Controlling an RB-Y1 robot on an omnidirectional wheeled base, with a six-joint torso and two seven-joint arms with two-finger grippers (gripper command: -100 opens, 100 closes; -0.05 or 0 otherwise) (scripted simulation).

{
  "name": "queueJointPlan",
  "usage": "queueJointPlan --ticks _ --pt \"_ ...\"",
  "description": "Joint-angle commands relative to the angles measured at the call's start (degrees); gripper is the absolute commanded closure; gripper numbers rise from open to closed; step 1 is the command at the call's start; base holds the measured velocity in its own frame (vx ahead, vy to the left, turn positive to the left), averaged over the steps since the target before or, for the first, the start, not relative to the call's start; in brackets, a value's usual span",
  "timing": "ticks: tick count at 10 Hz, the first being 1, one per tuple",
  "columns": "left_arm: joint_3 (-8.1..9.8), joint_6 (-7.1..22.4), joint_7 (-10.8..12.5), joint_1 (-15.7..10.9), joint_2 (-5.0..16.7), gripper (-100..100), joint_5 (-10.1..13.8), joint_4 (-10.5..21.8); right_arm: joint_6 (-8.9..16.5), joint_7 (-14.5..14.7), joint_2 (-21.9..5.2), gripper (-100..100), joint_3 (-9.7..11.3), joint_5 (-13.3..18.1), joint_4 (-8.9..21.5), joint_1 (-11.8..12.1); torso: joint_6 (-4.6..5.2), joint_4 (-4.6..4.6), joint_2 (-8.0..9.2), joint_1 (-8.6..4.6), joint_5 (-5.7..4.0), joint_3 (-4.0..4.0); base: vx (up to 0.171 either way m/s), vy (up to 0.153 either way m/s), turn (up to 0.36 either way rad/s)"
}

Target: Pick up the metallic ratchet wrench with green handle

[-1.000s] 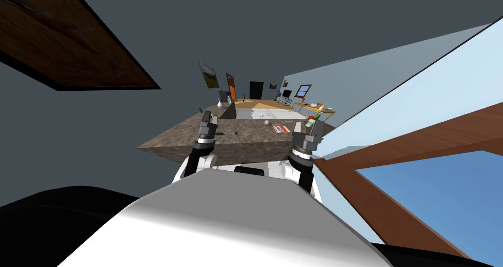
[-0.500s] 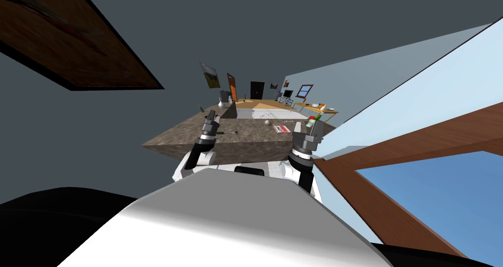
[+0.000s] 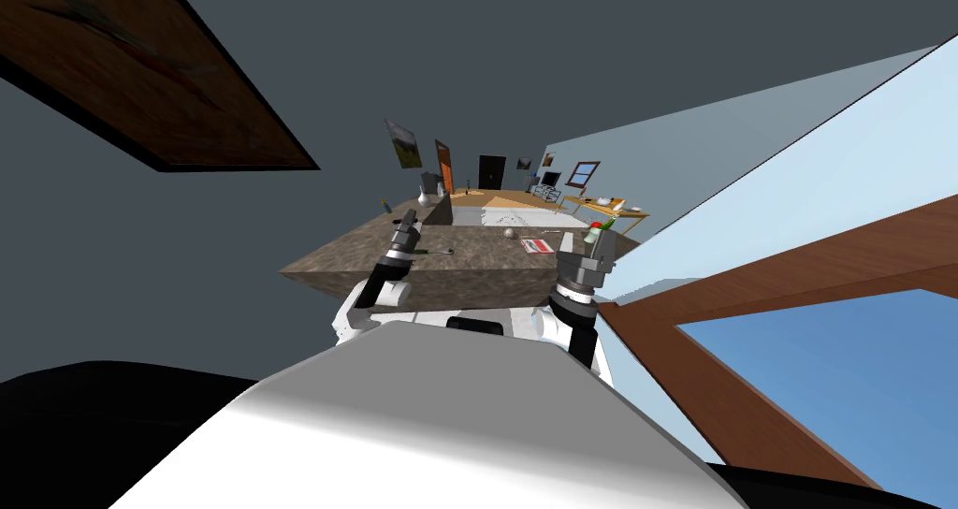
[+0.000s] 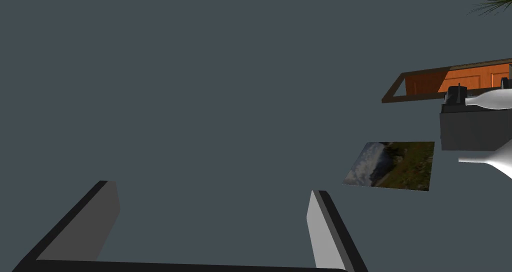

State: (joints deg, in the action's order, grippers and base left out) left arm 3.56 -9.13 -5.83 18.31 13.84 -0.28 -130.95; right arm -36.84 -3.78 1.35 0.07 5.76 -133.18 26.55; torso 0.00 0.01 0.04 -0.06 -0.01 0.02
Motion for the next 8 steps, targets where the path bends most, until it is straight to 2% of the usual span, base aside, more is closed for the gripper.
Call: queueJointPlan --ticks 1,2,3,4,6,7,8 --pt "0.29 2.81 0.28 -0.48 0.65 -100 0.39 0.09 0.00 0.00 0.00 0 0.00 0.00 0.00 0.00 0.00 0.00 0.00 0.00 0.00 0.00 -0.016 -0.017 0.023" --pt "0.92 4.65 0.69 -2.21 1.94 -100 1.18 1.16 0.00 0.00 0.00 0 0.00 0.00 0.00 0.00 0.00 0.00 0.01 0.00 0.00 0.00 -0.021 -0.016 0.041" --pt "0.92 6.17 0.69 -2.21 1.94 -100 1.18 1.16 0.00 0.00 0.00 0 0.00 0.00 0.00 0.00 0.00 0.00 0.01 0.00 0.00 0.01 -0.016 -0.012 0.017" --pt "1.55 7.95 1.12 -4.01 3.20 -100 1.99 2.33 0.00 0.00 0.00 0 0.00 0.00 0.00 0.00 0.00 0.00 0.00 0.02 0.01 0.00 -0.019 -0.015 0.032" --pt "1.55 9.67 1.12 -4.01 3.20 -100 1.99 2.33 0.00 0.00 0.00 0 0.00 0.00 0.00 0.00 0.00 0.00 0.00 0.02 0.00 0.00 -0.010 -0.010 0.009" --pt "2.19 11.92 1.57 -5.88 4.43 -100 2.83 3.61 0.00 0.00 0.00 0 0.00 0.00 0.00 0.00 0.00 0.00 -0.02 0.03 0.01 -0.01 -0.013 -0.009 0.033" --pt "2.19 13.29 1.57 -5.88 4.43 -100 2.83 3.61 0.00 0.00 0.00 0 0.00 0.00 0.00 0.00 -0.01 0.00 -0.01 0.03 0.01 -0.01 -0.013 -0.011 0.017"
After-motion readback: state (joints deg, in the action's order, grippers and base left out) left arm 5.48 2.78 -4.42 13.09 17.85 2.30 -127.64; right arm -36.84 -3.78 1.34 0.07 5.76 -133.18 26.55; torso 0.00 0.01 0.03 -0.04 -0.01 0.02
